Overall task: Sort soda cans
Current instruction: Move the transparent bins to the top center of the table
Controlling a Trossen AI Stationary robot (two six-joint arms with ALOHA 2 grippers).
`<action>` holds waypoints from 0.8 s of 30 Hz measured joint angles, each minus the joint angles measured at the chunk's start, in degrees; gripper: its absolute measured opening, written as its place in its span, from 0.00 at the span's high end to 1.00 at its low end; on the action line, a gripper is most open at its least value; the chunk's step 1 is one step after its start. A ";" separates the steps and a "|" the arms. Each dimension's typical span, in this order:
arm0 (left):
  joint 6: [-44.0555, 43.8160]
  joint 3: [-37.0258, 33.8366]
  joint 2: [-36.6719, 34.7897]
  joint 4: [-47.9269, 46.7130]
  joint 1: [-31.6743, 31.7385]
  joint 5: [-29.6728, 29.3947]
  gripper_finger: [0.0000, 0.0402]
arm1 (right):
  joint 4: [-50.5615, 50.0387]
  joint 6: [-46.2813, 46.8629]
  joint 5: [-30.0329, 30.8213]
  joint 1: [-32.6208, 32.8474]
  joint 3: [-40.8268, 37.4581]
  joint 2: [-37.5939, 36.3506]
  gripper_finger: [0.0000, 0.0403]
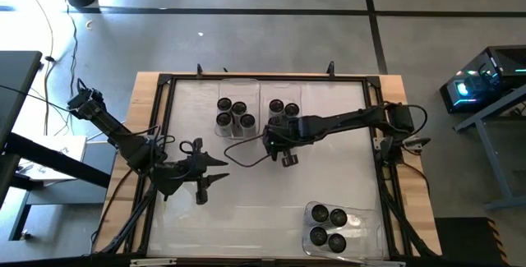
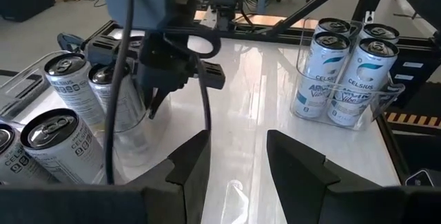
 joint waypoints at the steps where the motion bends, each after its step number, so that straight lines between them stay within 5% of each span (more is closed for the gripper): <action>1: 0.00 0.00 0.00 0.00 0.00 0.00 0.66 | 0.07 -0.30 0.01 -0.24 -0.02 0.02 1.00; 17: 0.02 0.00 0.00 0.03 0.02 0.00 0.66 | 1.69 -0.36 0.47 -0.99 -0.15 0.20 0.92; 24: 0.01 -0.02 0.00 0.04 0.03 -0.02 0.66 | 1.60 4.21 -1.75 -0.99 -0.15 -0.31 0.73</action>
